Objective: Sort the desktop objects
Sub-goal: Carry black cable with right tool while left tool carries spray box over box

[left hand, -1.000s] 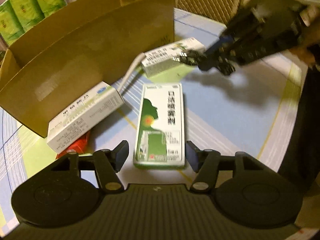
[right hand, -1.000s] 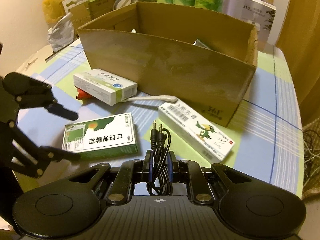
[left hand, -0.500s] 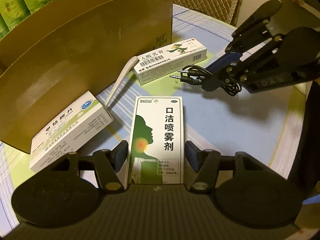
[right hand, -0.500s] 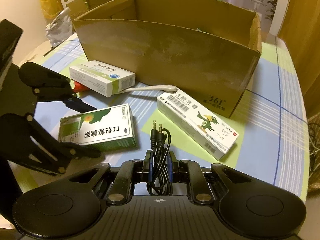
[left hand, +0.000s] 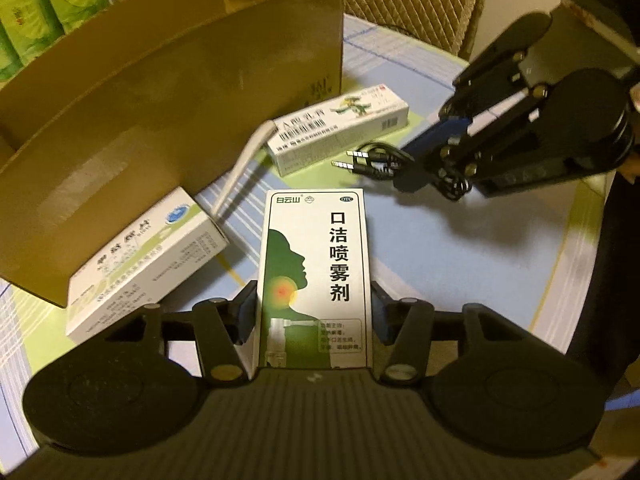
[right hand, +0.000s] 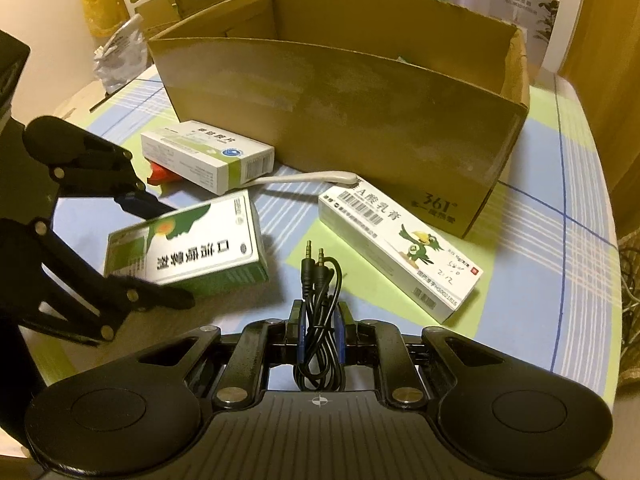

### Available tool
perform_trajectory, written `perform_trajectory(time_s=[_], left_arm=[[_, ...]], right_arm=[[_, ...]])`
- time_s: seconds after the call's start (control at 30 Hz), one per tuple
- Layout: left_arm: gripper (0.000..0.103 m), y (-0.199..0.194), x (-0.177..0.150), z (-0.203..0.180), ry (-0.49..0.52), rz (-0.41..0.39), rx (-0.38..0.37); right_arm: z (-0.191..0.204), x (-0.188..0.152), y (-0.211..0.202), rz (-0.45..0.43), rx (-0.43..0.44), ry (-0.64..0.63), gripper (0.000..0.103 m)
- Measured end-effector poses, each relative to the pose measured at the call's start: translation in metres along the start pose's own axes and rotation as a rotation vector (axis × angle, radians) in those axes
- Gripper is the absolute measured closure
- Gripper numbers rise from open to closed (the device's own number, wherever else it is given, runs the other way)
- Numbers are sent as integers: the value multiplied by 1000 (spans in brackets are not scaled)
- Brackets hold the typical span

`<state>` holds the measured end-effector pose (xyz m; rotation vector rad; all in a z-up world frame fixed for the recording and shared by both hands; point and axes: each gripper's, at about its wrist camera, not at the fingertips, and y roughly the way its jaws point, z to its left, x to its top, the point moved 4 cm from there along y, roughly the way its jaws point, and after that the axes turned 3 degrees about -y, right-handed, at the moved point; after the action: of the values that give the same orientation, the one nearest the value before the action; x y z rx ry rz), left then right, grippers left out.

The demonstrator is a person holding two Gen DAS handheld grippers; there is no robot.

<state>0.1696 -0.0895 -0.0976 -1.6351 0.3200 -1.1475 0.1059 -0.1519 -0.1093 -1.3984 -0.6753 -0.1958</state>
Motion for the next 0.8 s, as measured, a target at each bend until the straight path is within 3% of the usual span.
perform_trajectory(time_s=[0.8], left_arm=[[53,-64,45,39,-123,-194,105]], right_arm=[[-3,38,-49,-233,-30,67,92]])
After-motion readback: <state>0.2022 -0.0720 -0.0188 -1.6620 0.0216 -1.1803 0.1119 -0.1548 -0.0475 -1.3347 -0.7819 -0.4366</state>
